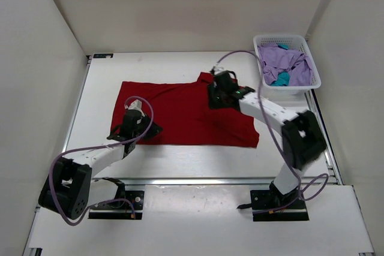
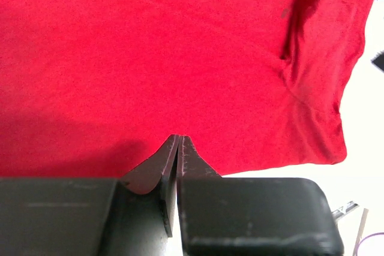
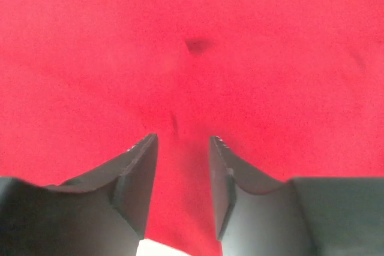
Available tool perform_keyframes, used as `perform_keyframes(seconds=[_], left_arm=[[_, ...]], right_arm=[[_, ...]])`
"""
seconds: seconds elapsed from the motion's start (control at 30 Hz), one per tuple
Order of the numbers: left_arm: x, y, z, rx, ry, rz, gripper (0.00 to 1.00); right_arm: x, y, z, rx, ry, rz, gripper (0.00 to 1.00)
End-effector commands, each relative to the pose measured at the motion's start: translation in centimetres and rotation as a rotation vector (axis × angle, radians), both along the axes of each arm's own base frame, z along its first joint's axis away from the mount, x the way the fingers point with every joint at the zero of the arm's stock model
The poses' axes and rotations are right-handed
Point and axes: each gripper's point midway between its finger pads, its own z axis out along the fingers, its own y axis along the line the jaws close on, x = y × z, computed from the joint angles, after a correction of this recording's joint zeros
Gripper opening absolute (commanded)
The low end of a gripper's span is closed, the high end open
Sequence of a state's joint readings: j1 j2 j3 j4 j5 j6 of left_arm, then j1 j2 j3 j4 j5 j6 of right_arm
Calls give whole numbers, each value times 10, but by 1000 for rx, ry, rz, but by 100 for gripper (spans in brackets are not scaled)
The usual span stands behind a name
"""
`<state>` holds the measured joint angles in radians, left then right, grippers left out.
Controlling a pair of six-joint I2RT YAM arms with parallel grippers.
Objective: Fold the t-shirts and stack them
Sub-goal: Fold the flattened tshirt in 1/3 of the way
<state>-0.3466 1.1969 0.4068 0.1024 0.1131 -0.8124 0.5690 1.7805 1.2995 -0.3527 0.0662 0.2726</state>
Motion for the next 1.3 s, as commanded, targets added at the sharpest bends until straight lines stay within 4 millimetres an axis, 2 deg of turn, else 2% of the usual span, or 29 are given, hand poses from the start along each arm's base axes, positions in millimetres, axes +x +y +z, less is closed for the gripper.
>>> perform_keyframes(seconds=[0.0,0.03,0.07,0.1,0.17,0.23,0.27,0.4,0.6,0.67,0.77,0.83,0.9,0.93,0.97,1.0,1.03,1.07,1.1,1.13,1.2,1.23,1.27], left_arm=[[13,-3,10,19,-17,1,15],[12,3,4,9,9,10,15],[13,4,4,0,9,10,14],[12,13,-1,-13,30,33,14],[9,37,-9,-32,58,97,14],[1,53,-19,-46,91,140,14],[-3,64,-26,-53,110,181,15],[-16,86,-42,-95,167,269,16],[-57,92,-66,-143,301,284,15],[-69,94,-65,-140,310,274,15],[-86,86,-67,-133,347,227,16],[-85,73,-59,-170,348,183,20],[-55,60,-25,-176,231,122,25],[-44,61,-15,-156,197,129,26],[-23,53,12,-112,113,102,27],[0,54,39,-62,24,113,29],[11,53,52,-42,-19,114,30],[30,58,70,-21,-65,148,31],[47,62,83,-23,-104,168,29],[61,72,92,-32,-137,203,25],[90,90,92,-50,-123,269,20],[106,110,89,-41,-117,332,19],[112,120,83,-33,-93,362,19]], right_arm=[[-22,-21,13,195,-19,-67,28],[-39,-31,0,212,15,-78,22],[-45,-41,-10,215,36,-105,13],[-60,-53,-26,222,69,-132,8],[-81,-70,-42,221,107,-163,2],[-103,-88,-66,193,157,-208,0],[-104,-95,-67,195,154,-232,0],[-127,-120,-85,199,198,-312,1],[-156,-143,-95,190,239,-371,0],[-162,-148,-95,196,239,-379,0],[-155,-137,-81,243,230,-346,4],[-143,-130,-65,262,199,-319,16],[-129,-124,-45,280,148,-294,24],[-120,-120,-31,297,110,-280,28],[-111,-115,-19,307,76,-257,29],[-103,-110,-9,325,52,-244,29],[-103,-108,-9,329,58,-233,22],[-96,-100,-1,356,36,-206,12],[-92,-92,4,381,26,-178,8],[-87,-86,11,416,13,-162,0],[-84,-71,9,436,17,-121,0],[-83,-64,9,451,17,-98,0],[-84,-57,9,453,23,-78,0]])
